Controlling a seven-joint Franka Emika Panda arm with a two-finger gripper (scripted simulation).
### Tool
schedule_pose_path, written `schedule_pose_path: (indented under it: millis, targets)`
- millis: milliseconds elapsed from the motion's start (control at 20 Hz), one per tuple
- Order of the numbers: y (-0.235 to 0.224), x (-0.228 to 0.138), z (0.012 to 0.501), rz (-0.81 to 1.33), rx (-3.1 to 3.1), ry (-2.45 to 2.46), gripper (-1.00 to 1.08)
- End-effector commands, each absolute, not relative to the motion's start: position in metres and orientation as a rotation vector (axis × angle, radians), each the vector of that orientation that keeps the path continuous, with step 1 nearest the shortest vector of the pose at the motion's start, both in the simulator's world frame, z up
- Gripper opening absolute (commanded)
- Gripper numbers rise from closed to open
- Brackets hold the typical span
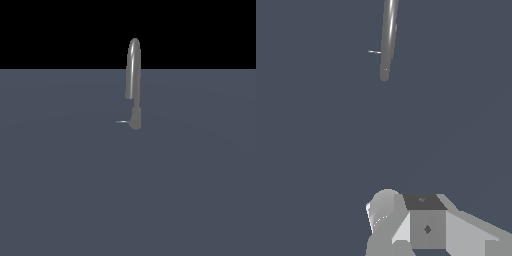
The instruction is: Turn on the faucet by rotating a designated handle.
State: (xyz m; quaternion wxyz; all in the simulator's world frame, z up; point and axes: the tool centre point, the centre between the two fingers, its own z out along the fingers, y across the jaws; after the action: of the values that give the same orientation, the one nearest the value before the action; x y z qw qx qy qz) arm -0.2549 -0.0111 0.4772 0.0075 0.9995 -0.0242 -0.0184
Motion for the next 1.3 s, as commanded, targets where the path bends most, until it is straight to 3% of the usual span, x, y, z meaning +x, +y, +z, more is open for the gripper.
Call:
schedule_pose_path:
  millis: [0, 500, 1250]
  targets:
    - [-0.011, -0.255, 0.477, -0.058, 3.125, -0.076, -1.0]
    - [-0.007, -0.238, 0.465, -0.067, 3.039, 0.063, -1.0]
    - [0.016, -0.172, 0.407, -0.097, 2.601, 0.591, -1.0]
